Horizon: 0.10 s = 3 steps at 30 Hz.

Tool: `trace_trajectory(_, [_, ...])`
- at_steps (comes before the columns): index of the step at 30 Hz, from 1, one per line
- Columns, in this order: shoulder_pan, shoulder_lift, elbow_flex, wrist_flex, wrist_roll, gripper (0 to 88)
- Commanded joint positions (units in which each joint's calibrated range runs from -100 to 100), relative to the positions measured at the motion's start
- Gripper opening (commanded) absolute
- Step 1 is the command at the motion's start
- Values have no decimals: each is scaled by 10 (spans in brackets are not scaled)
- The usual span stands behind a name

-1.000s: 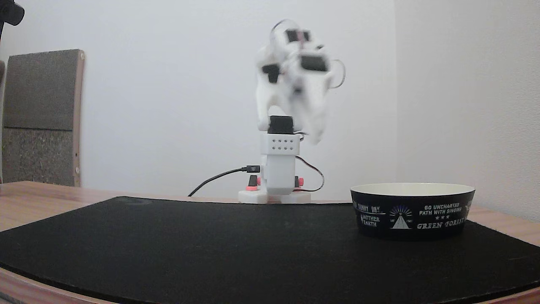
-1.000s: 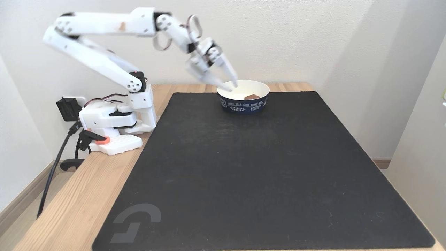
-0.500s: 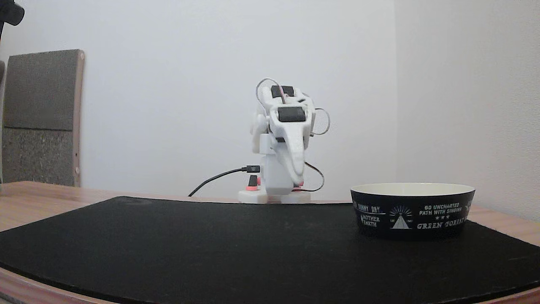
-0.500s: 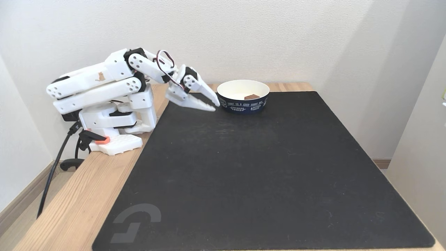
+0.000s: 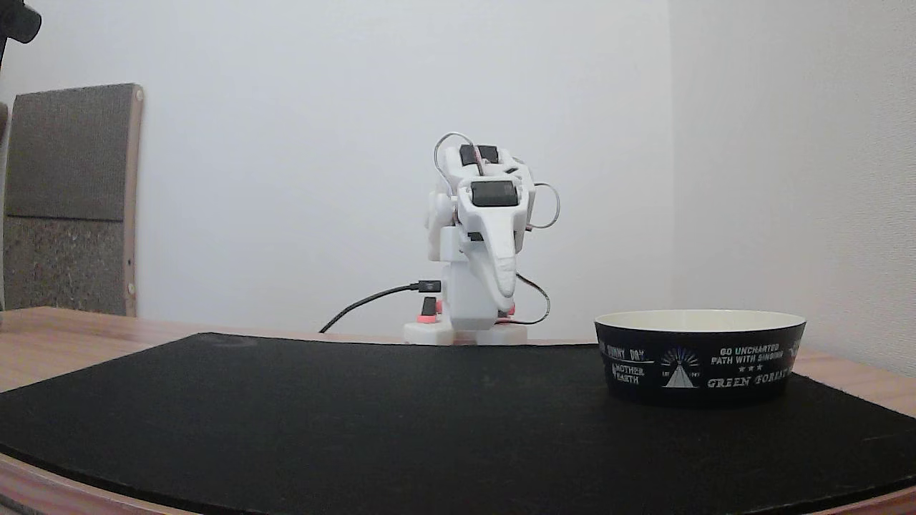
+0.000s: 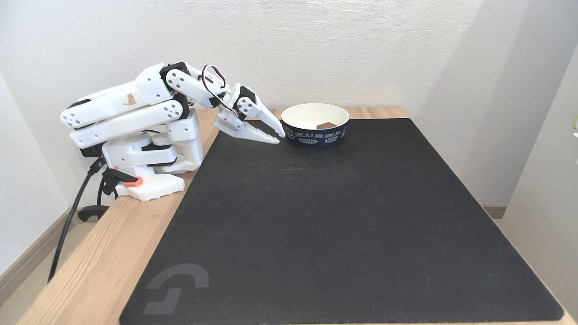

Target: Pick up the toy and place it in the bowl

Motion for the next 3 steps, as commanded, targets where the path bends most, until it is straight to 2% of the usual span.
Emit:
trace_trajectory(1, [6, -5, 7, 2, 1, 61])
trace_trajectory(3, [6, -5, 7, 2, 1, 61])
